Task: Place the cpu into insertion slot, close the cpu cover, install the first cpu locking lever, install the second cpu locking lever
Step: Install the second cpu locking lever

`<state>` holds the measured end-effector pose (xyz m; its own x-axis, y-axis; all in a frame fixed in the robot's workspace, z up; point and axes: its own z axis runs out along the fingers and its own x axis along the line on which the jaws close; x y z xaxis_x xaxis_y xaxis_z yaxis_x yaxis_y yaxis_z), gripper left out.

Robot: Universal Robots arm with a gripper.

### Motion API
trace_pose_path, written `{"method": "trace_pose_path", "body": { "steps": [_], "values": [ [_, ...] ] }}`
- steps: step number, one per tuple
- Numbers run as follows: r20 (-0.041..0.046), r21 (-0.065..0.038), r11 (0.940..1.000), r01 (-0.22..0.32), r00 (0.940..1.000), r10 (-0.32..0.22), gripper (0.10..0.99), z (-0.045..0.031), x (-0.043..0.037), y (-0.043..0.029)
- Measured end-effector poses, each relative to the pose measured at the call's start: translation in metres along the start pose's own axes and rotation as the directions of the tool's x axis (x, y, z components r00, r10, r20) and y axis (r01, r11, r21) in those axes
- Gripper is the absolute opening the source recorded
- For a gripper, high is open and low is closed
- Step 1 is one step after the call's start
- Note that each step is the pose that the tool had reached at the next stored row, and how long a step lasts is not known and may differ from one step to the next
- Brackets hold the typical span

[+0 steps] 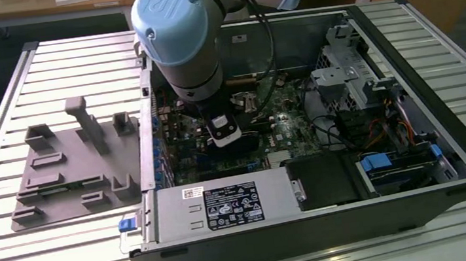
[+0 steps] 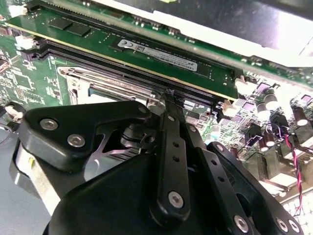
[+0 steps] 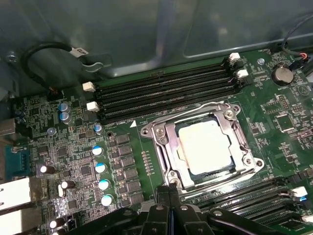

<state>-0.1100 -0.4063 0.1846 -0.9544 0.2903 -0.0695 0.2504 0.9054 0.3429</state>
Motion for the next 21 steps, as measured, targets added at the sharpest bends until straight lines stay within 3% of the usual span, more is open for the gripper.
{"method": "trace_pose_path", "body": {
  "steps": [15,21],
  "values": [
    [0.0003,0.001,1.0000,0.000,1.0000,0.000,0.102,0.0019,0.0008,0.0018],
    [0.0035,0.013,0.9999,0.002,1.0000,-0.002,0.102,0.0018,0.0012,0.0037]
  ]
}}
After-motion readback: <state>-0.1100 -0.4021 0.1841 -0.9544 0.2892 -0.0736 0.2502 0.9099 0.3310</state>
